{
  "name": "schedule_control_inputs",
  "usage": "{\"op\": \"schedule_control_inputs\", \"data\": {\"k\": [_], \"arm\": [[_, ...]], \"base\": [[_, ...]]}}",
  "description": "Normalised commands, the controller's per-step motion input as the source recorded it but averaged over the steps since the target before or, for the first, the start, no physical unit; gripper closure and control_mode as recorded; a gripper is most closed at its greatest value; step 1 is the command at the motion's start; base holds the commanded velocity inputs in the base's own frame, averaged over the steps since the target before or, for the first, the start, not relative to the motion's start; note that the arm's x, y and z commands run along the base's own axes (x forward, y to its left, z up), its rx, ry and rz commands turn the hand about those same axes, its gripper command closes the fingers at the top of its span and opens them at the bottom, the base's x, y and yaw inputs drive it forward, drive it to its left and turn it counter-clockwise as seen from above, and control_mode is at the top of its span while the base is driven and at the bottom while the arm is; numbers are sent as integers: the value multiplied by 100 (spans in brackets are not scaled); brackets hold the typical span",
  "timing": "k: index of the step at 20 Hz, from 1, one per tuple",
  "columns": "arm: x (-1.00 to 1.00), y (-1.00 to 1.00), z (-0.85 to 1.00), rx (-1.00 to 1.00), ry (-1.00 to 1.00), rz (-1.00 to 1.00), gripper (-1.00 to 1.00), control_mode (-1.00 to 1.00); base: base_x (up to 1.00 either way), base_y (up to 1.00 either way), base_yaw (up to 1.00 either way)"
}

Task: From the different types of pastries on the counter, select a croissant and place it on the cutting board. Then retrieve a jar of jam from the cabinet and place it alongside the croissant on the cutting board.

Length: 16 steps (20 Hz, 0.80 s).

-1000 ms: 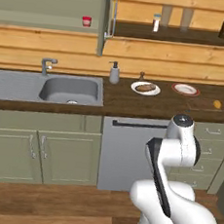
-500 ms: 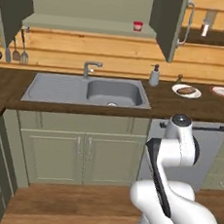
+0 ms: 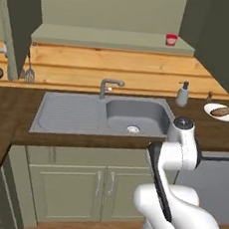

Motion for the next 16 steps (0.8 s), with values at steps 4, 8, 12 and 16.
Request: {"op": "schedule_control_inputs", "data": {"k": [4,8,12,16], "arm": [[0,0,0,0,0,0,-100,100],[0,0,0,0,0,0,-100,100],[0,0,0,0,0,0,-100,100],[0,0,60,1,-31,-4,-100,-100]], "base": [[95,23,-27],[84,52,-26],[50,35,-21],[1,0,-4]]}}
